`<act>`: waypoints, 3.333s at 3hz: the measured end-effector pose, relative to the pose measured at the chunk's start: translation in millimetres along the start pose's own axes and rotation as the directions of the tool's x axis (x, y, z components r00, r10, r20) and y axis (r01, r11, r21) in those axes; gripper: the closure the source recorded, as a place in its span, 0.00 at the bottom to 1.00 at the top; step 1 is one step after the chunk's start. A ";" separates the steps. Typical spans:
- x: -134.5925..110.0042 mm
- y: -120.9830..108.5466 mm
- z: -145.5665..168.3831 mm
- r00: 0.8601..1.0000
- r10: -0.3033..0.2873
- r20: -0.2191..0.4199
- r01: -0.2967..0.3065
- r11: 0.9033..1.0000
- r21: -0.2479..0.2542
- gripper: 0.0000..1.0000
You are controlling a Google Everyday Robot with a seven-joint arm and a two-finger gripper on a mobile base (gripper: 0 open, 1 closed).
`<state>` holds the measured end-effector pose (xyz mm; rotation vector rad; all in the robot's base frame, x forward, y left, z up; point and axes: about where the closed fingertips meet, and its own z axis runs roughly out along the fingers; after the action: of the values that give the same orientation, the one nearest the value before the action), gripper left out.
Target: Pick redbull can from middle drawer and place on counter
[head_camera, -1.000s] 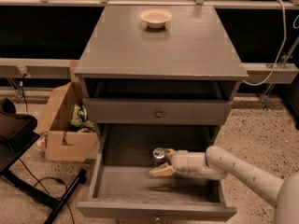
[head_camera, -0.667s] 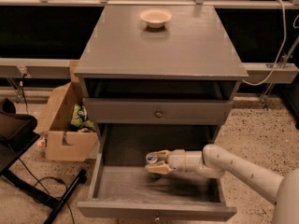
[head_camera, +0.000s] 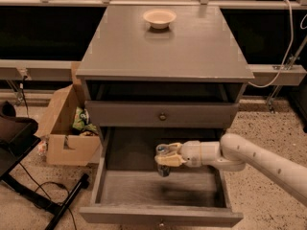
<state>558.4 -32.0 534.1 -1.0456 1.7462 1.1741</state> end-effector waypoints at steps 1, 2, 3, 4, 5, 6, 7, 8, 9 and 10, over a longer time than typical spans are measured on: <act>-71.2 9.1 -53.1 0.998 0.021 0.067 -0.022 1.000 0.016 1.00; -167.2 16.5 -109.3 0.983 0.012 0.183 -0.008 1.000 -0.025 1.00; -252.0 13.5 -142.8 0.966 0.001 0.260 0.015 0.998 -0.061 1.00; -331.6 1.4 -149.1 0.950 -0.016 0.313 0.044 0.996 -0.081 1.00; -428.4 -24.6 -107.1 0.931 -0.079 0.356 0.108 0.992 -0.064 1.00; -492.6 -40.9 -80.3 0.917 -0.172 0.361 0.175 0.984 0.024 1.00; -524.9 -52.7 -46.7 0.915 -0.267 0.301 0.243 0.963 0.116 1.00; -516.8 -63.3 -7.8 0.928 -0.292 0.232 0.269 0.955 0.128 1.00; -483.1 -68.5 30.9 0.941 -0.270 0.204 0.260 0.963 0.073 1.00; -430.1 -65.3 74.8 0.955 -0.205 0.213 0.213 0.977 -0.016 0.84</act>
Offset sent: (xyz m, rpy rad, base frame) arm 0.0598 -0.1179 0.3260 0.3338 -0.0880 -0.0433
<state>786.8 112.6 883.1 -1.0596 1.4181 1.1434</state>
